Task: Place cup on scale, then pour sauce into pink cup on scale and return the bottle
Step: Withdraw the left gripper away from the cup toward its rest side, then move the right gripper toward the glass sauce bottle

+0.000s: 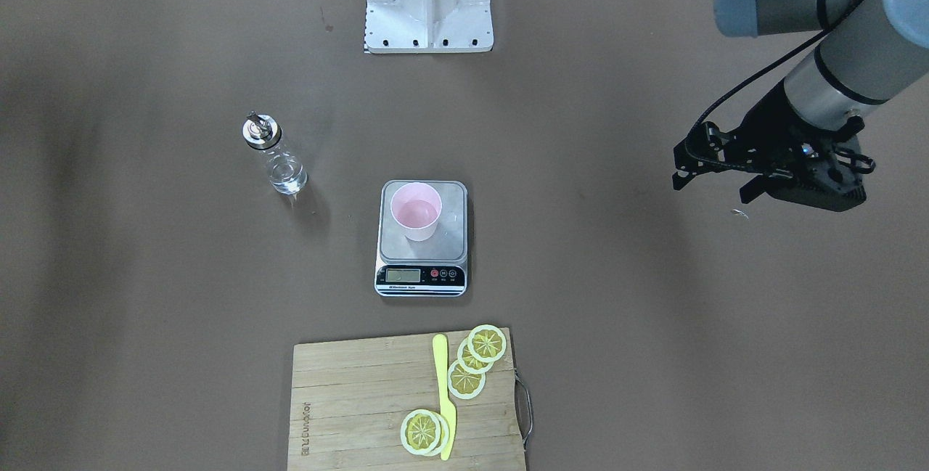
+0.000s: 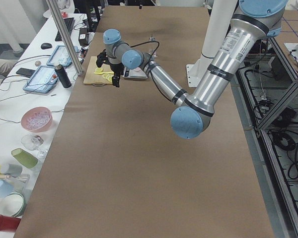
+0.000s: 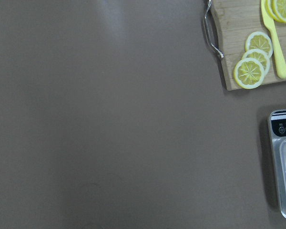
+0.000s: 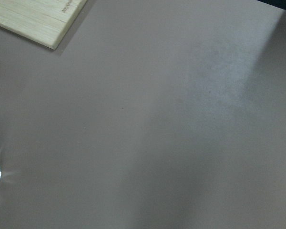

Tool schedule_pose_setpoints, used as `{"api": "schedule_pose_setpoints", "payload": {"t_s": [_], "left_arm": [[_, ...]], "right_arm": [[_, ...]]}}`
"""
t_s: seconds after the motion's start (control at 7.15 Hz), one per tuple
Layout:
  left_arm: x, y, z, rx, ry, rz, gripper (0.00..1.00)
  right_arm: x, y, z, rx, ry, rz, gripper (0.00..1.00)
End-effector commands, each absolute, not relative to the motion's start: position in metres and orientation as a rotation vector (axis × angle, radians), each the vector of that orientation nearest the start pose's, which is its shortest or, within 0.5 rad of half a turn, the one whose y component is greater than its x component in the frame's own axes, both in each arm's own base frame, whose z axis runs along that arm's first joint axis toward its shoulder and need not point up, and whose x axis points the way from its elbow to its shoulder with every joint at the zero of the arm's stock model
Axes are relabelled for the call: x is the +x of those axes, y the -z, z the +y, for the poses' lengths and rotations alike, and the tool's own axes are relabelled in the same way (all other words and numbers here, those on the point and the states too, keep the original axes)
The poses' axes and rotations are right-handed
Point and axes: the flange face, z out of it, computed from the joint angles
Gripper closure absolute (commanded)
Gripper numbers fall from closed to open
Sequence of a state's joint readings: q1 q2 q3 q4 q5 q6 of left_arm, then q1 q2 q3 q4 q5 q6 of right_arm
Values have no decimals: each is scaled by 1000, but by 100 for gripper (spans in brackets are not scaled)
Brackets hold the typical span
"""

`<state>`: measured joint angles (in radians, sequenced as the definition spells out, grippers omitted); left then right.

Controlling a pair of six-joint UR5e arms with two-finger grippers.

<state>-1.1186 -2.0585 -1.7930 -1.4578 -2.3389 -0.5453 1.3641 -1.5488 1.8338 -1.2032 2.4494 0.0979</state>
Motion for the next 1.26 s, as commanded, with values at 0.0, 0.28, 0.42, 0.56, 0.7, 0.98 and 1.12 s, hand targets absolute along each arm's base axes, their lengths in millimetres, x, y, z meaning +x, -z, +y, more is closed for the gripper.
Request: {"api": "schedule_pose_setpoints", "payload": {"t_s": [0.0,0.28,0.42,0.56,0.7,0.98,1.12], "left_arm": [[181,-320,-589,164,-204,885,2],[162,-339,-590,180,-244,877,2],[162,-341,-591,177,-245,876,2],[162,-341,-591,177,-245,876,2],[162,-342,-591,176,-244,875,2],[162,-343,-592,174,-243,873,2],[162,-343,-592,175,-243,874,2]], "right_arm": [[-60,-473,-477,614,475,-964,0],[-83,-466,-467,668,541,-993,0],[-95,-468,-460,709,570,-977,0],[-114,-467,-456,746,599,-960,0],[-130,-464,-452,776,627,-957,0],[-146,-458,-444,763,600,-1015,0],[-158,-454,-439,765,600,-1042,0]]}}
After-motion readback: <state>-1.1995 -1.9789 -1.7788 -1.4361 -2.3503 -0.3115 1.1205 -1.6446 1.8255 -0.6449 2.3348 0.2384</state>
